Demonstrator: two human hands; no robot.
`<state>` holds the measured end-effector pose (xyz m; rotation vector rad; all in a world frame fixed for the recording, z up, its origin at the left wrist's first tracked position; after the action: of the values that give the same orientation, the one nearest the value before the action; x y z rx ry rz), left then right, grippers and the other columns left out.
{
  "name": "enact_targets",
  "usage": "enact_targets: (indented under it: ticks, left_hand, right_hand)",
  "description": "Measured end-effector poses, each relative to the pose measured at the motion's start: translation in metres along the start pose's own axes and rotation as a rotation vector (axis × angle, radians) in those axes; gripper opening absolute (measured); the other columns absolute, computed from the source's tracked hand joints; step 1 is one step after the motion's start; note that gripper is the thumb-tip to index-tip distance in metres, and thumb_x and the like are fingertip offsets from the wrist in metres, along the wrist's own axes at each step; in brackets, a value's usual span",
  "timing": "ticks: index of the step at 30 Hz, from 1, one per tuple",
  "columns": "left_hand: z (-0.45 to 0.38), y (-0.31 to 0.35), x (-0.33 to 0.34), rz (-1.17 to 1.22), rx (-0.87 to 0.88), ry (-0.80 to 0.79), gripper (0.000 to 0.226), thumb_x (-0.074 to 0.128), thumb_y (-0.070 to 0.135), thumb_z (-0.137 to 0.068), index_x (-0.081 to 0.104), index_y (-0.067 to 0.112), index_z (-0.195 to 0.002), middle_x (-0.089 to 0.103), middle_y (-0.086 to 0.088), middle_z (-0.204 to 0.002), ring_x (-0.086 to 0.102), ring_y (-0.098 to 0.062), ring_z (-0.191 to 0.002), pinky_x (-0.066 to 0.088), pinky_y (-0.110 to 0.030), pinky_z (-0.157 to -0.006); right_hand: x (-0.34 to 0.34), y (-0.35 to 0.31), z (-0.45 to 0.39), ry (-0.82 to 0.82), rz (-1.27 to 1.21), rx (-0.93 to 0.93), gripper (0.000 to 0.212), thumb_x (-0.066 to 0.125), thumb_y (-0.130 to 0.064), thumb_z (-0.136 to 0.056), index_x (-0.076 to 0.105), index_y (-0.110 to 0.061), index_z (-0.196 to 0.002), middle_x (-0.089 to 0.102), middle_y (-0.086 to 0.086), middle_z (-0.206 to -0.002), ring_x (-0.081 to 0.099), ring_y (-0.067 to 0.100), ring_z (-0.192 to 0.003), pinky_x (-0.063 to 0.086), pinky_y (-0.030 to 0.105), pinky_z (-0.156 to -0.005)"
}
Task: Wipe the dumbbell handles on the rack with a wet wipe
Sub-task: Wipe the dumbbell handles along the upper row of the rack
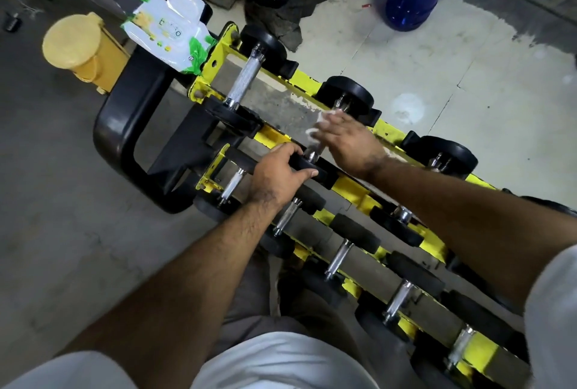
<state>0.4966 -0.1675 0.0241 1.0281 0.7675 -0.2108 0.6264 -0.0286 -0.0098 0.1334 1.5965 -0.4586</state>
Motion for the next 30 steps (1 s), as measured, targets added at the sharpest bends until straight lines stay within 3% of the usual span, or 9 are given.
enact_targets:
  ticks: [3, 7, 9, 12, 16, 18, 22, 26, 30]
  left_hand:
    - [0.001, 0.004, 0.000, -0.022, 0.017, 0.001, 0.041, 0.086, 0.037, -0.071, 0.065, 0.022, -0.103, 0.062, 0.008, -0.106, 0.059, -0.013, -0.098, 0.051, -0.030, -0.082]
    - [0.002, 0.006, -0.001, -0.083, 0.022, -0.008, 0.041, 0.084, 0.041, -0.073, 0.064, 0.022, -0.103, 0.061, 0.008, -0.107, 0.057, -0.012, -0.093, 0.045, -0.025, -0.072]
    - [0.002, 0.007, -0.002, -0.100, 0.032, -0.009, 0.042, 0.084, 0.042, -0.074, 0.064, 0.021, -0.104, 0.062, 0.008, -0.108, 0.058, -0.013, -0.094, 0.042, -0.025, -0.070]
    - [0.002, 0.009, -0.003, -0.110, 0.037, -0.025, 0.042, 0.082, 0.042, -0.076, 0.063, 0.022, -0.107, 0.061, 0.008, -0.112, 0.055, -0.010, -0.094, 0.038, -0.024, -0.070]
    - [-0.001, 0.004, -0.006, -0.120, 0.076, -0.054, 0.037, 0.078, 0.043, -0.080, 0.064, 0.023, -0.108, 0.060, 0.010, -0.111, 0.051, -0.006, -0.089, 0.036, -0.022, -0.061]
    - [-0.006, -0.001, -0.009, -0.132, 0.124, -0.084, 0.032, 0.074, 0.042, -0.084, 0.065, 0.022, -0.108, 0.061, 0.009, -0.111, 0.057, -0.011, -0.091, 0.042, -0.025, -0.064]
    - [-0.017, -0.006, -0.016, -0.200, 0.194, -0.166, 0.041, 0.069, 0.048, -0.087, 0.062, 0.022, -0.118, 0.059, 0.005, -0.116, 0.059, -0.016, -0.100, 0.047, -0.028, -0.075]
    - [-0.030, -0.012, -0.017, -0.193, 0.213, -0.293, 0.041, 0.066, 0.047, -0.089, 0.060, 0.021, -0.120, 0.057, 0.003, -0.123, 0.058, -0.017, -0.105, 0.050, -0.032, -0.083]
    - [-0.043, -0.018, -0.025, -0.117, 0.187, -0.365, 0.037, 0.071, 0.039, -0.087, 0.065, 0.020, -0.118, 0.059, 0.003, -0.121, 0.057, -0.015, -0.108, 0.048, -0.027, -0.086]
  right_hand:
    - [0.001, -0.009, 0.008, -0.121, -0.013, -0.249, 0.046, 0.062, -0.016, -0.093, 0.058, -0.020, -0.138, 0.056, 0.005, -0.144, 0.044, 0.026, -0.140, 0.031, 0.045, -0.118]
    - [-0.015, 0.020, 0.004, 0.001, 0.043, 0.060, 0.054, 0.048, -0.003, -0.095, 0.048, -0.022, -0.146, 0.044, 0.005, -0.154, 0.034, 0.024, -0.146, 0.022, 0.041, -0.120]
    - [-0.006, 0.002, 0.003, -0.056, 0.052, 0.044, 0.058, 0.055, -0.005, -0.094, 0.044, -0.018, -0.149, 0.041, 0.009, -0.155, 0.033, 0.028, -0.147, 0.022, 0.041, -0.121]
    - [0.007, -0.023, 0.010, -0.187, 0.016, -0.187, 0.059, 0.068, -0.015, -0.090, 0.048, -0.013, -0.146, 0.049, 0.011, -0.149, 0.040, 0.029, -0.143, 0.027, 0.045, -0.120]
    - [-0.010, 0.005, 0.001, -0.104, 0.085, 0.105, 0.057, 0.050, -0.007, -0.097, 0.038, -0.020, -0.151, 0.039, 0.008, -0.157, 0.029, 0.023, -0.149, 0.016, 0.041, -0.124]
    - [-0.006, -0.007, 0.000, -0.121, 0.091, 0.172, 0.061, 0.050, -0.006, -0.095, 0.034, -0.017, -0.153, 0.034, 0.011, -0.159, 0.024, 0.027, -0.150, 0.017, 0.044, -0.124]
    - [-0.004, -0.015, 0.018, -0.246, 0.142, -0.008, 0.061, 0.043, -0.021, -0.100, 0.022, -0.020, -0.157, 0.020, 0.005, -0.164, 0.013, 0.023, -0.153, 0.012, 0.043, -0.125]
    - [-0.015, -0.004, 0.007, -0.220, 0.178, 0.312, 0.072, 0.034, -0.013, -0.098, -0.009, -0.021, -0.155, -0.002, 0.006, -0.166, -0.008, 0.023, -0.153, -0.001, 0.040, -0.124]
    - [-0.016, -0.019, 0.004, -0.369, 0.177, 0.189, 0.069, 0.030, -0.020, -0.098, -0.001, -0.020, -0.159, -0.002, 0.005, -0.165, -0.011, 0.018, -0.150, -0.005, 0.038, -0.122]
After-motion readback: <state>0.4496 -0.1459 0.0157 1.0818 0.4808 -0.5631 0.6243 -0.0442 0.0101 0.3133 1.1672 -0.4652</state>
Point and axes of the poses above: each hand's wrist, its own z-axis away from the middle knuckle, its own x-axis out of the palm, y = z × x, the point moved 2 cm from there along -z, towards the middle knuckle
